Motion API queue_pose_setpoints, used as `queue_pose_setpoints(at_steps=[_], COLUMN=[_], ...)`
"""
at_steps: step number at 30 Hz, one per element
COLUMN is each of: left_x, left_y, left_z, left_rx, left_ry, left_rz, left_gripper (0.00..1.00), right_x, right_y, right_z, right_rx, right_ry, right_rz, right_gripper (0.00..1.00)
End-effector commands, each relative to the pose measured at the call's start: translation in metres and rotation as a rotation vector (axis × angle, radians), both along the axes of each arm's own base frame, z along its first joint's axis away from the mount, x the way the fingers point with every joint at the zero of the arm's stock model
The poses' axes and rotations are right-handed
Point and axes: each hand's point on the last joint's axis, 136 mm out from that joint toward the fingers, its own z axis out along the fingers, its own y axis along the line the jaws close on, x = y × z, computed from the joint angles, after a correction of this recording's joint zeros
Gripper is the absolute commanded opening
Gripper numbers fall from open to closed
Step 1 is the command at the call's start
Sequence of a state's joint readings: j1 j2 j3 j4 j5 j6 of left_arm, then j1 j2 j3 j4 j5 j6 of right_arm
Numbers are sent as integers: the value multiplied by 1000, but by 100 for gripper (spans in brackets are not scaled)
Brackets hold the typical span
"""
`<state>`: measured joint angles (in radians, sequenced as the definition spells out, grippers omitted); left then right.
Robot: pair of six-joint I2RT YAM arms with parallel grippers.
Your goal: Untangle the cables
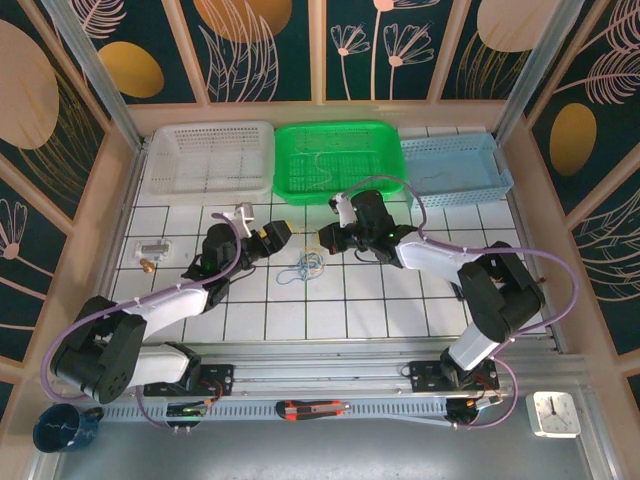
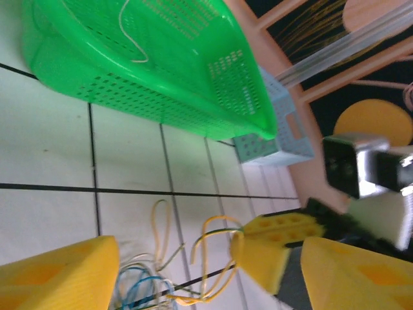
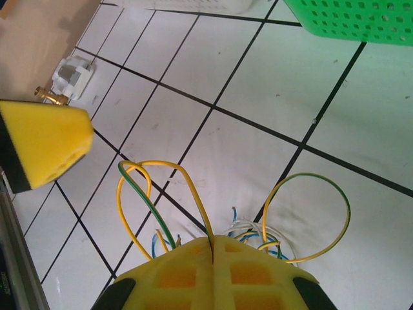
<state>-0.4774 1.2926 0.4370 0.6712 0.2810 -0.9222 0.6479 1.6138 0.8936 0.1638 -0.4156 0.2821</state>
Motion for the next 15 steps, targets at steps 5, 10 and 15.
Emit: queue_pose_setpoints(at_steps=[5, 10, 15], left_x=[8, 7, 4], left_y=[-29, -54, -63], left_z=[33, 41, 28], left_rx=[-109, -125, -131], left_ry=[-30, -29, 29], left_rz=[-84, -130, -122], left_gripper=[59, 53, 51], right_x=[1, 2, 4], right_y=[2, 2, 3], right_z=[-10, -12, -13], right_rx=[5, 3, 2], right_ry=[11, 12, 15], right_rz=[-12, -21, -19], right_gripper=[0, 0, 0])
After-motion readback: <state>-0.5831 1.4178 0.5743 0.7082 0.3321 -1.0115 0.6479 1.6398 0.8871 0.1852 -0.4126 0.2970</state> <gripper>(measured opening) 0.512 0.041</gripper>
